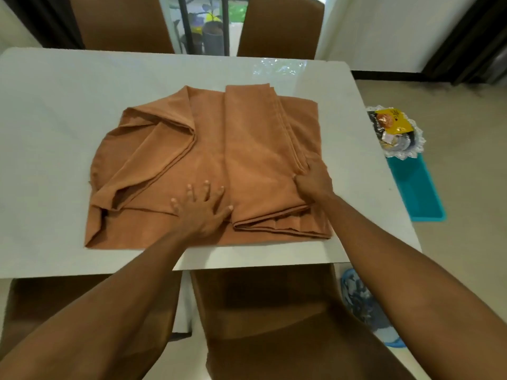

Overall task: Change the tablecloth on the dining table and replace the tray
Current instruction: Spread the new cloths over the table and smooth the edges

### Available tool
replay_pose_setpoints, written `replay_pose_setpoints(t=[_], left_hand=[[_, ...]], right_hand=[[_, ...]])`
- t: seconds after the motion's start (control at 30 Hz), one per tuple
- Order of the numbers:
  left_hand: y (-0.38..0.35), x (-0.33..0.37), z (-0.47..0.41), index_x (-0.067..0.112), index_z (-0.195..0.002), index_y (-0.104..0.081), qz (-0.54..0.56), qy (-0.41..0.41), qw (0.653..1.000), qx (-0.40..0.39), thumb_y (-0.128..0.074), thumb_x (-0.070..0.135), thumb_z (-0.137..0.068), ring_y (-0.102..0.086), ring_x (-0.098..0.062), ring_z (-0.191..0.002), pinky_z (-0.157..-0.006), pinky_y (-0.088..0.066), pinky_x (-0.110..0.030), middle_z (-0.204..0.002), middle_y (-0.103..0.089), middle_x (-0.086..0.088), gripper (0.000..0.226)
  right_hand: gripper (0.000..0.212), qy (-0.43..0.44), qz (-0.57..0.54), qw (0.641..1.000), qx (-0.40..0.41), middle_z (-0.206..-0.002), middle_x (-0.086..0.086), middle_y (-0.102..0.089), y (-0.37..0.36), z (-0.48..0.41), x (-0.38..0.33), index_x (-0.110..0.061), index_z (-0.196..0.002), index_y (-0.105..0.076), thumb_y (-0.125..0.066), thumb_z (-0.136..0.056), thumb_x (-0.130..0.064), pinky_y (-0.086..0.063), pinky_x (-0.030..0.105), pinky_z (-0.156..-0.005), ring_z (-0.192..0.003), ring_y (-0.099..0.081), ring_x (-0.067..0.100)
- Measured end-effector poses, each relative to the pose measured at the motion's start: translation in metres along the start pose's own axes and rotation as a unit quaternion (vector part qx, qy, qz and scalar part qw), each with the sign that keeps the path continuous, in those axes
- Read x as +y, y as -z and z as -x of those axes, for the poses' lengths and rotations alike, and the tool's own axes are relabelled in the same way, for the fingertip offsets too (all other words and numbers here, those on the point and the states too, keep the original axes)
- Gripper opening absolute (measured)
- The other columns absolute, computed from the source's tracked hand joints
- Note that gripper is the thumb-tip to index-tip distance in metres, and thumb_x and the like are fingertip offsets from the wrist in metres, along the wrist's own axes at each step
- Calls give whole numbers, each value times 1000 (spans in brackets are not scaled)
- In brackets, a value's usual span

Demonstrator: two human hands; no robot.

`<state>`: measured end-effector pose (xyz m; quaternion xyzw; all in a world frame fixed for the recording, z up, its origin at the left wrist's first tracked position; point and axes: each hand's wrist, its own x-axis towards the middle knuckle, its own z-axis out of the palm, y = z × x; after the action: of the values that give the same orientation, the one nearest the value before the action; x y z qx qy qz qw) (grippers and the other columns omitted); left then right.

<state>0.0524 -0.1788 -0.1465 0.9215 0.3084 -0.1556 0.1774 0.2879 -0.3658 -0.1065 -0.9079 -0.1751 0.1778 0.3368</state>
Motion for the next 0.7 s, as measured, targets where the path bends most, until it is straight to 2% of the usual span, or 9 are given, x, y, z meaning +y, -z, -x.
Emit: replay_pose_setpoints(t=[0.07,0.13,0.23,0.33,0.4,0.47,0.57,0.63,0.7], left_hand=[[-4,6,1,48,-153,7,-18,19,1000,2,-17,84,-86,16,-38,-150,-109,7,-73,-165,16,4,80],[-3,12,0,49,-153,7,-23,29,999,-1,-18,85,-84,15,-39,-150,-109,4,-74,-165,16,4,82],[-1,16,1,47,-154,8,-32,30,999,1,-18,85,-85,14,-39,-150,-109,1,-75,-166,16,3,83],[-3,12,2,47,-153,11,-38,27,999,2,-16,85,-84,14,-39,-150,-110,0,-75,-165,17,3,83],[-5,10,2,48,-153,12,-37,28,999,3,-14,86,-83,15,-38,-150,-110,1,-75,-165,17,3,83],[-5,9,2,49,-153,12,-38,32,999,4,-13,86,-83,15,-38,-150,-110,1,-75,-165,17,3,82],[-5,6,4,49,-152,14,-40,29,999,1,-13,84,-84,17,-38,-150,-110,2,-75,-165,20,3,81],[-2,-1,5,50,-151,15,-40,34,999,-12,-14,84,-85,17,-37,-150,-111,1,-75,-164,21,5,80],[-2,-12,8,52,-150,15,-48,37,998,-18,-14,83,-86,16,-37,-150,-110,1,-74,-164,21,6,78]], right_hand=[[38,-27,17,999,18,-113,4,-66,21,-3,9,-28,-120,-58,-52,-83,-23,-49,39,-86,-105,-64,35],[29,-63,23,996,56,-104,7,-65,46,-5,29,-21,-109,-59,-49,-82,-21,-44,36,-80,-101,-63,37],[36,-157,57,977,132,-121,15,-64,88,-2,72,-14,-123,-58,-55,-88,-22,-44,40,-86,-112,-60,41],[39,-259,145,931,213,-131,19,-55,112,8,114,-14,-126,-56,-56,-91,-31,-39,53,-99,-122,-51,42],[44,-213,228,919,242,-134,17,-52,117,12,128,-18,-128,-55,-54,-88,-33,-34,57,-105,-125,-47,41],[46,-76,253,938,223,-130,11,-58,109,13,118,-24,-128,-58,-52,-83,-33,-41,52,-102,-118,-54,36],[51,50,174,976,119,-134,6,-57,69,17,68,-29,-133,-59,-48,-86,-47,-44,47,-102,-120,-54,32],[58,76,180,980,41,-141,5,-52,29,20,36,-32,-138,-53,-41,-89,-61,-40,50,-105,-128,-48,32],[68,78,213,973,-36,-156,7,-39,-11,22,21,-36,-146,-44,-40,-88,-71,-27,59,-115,-144,-32,34]])
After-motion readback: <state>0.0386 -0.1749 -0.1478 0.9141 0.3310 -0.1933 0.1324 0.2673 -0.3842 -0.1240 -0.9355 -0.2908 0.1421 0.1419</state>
